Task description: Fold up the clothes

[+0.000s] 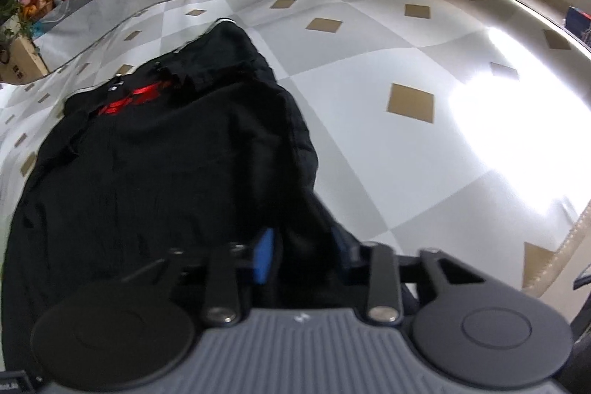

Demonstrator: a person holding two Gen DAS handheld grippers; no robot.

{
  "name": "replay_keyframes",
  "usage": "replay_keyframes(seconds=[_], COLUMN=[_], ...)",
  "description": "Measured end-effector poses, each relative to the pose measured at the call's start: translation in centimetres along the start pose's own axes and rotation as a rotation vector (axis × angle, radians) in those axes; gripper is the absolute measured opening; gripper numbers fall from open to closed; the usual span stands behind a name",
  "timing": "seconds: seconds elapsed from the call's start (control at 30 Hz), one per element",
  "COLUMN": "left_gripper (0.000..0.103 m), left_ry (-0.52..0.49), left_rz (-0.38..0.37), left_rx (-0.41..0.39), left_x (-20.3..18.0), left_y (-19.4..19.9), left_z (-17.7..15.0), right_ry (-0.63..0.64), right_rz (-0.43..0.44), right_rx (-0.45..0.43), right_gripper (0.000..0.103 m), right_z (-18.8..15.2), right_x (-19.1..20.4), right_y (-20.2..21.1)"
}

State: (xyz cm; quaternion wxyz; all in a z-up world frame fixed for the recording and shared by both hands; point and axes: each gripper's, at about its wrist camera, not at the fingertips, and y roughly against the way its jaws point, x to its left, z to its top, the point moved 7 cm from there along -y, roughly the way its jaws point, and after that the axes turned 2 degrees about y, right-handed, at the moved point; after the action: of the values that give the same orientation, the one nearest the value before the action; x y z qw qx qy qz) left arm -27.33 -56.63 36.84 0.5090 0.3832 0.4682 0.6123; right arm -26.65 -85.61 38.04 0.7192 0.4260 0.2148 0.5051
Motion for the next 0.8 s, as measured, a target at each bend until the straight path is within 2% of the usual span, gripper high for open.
replay_keyframes(seconds=[0.07, 0.17, 0.53, 0.67, 0.8], left_gripper=[0.103, 0.103, 0.103, 0.103, 0.103], left_ry=[-0.004, -0.002, 0.005, 0.011, 0.036], left_rz=[0.001, -0.002, -0.003, -0.002, 0.005], left_rx=[-0.002, -0.001, 0.002, 0.003, 0.002], left_x=[-0.1, -0.1, 0.0, 0.1, 0.4], left_y=[0.0, 0.0, -0.4, -0.4, -0.3], left_z=[0.0, -0.1, 0.2, 0.3, 0.4], right_ry=[0.003, 0.004, 0.099, 0.155, 0.271], right_rz=[0.029, 0.065, 0.24, 0.333, 0.408], right_rx=[0.009, 0.007, -0.058, -0.045, 0.004], right_gripper=[0.01, 0.007, 0.007, 0.006, 0.007], right_z=[0.0, 0.1, 1.4, 0.9, -0.6], right_x=[0.5, 1.3, 6.2, 8.6, 11.5], right_y=[0.1, 0.6, 3.9, 4.7, 4.9])
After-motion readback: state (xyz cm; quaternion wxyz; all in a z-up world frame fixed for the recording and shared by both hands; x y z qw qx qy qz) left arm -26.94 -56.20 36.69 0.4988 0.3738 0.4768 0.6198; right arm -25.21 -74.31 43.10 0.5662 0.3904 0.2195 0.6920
